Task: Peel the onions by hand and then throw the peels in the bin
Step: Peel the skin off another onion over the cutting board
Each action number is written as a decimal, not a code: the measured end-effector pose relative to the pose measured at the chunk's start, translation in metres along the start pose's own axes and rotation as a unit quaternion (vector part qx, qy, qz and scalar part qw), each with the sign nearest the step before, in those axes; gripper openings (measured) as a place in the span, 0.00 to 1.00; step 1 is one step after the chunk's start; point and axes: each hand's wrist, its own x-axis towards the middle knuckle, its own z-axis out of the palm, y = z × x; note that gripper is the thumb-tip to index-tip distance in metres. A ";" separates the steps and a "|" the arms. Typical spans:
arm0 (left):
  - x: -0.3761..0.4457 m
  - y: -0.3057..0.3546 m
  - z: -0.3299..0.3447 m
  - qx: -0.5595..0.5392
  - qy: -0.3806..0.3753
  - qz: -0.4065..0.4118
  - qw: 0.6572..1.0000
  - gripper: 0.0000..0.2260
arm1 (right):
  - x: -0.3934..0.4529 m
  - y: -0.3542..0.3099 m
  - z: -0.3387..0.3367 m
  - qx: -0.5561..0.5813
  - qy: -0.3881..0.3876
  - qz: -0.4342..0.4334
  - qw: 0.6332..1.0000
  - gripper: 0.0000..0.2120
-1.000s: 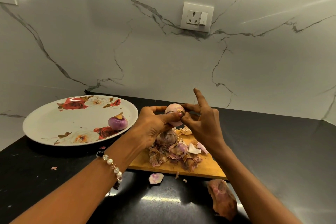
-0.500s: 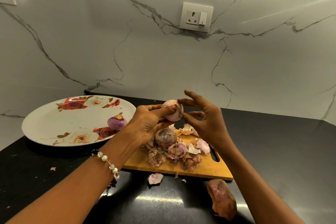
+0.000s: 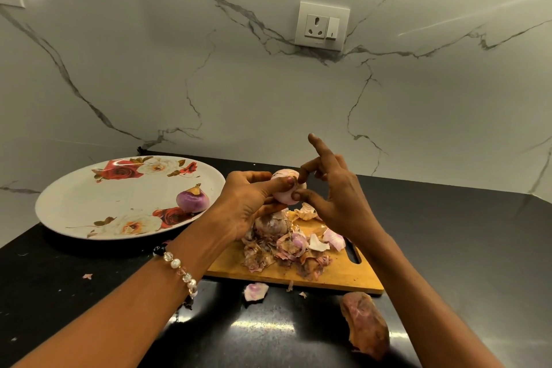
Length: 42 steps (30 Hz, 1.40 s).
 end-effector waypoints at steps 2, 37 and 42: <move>0.000 0.000 0.000 0.011 0.009 0.008 1.000 0.33 | 0.000 0.000 0.002 -0.007 0.002 0.002 1.000 0.44; 0.000 0.003 0.001 0.075 0.013 0.061 0.995 0.32 | -0.001 -0.010 0.010 0.114 0.066 0.114 0.985 0.39; -0.001 0.002 0.001 0.061 0.014 0.062 0.996 0.34 | -0.001 -0.014 0.011 0.098 0.055 0.102 0.988 0.35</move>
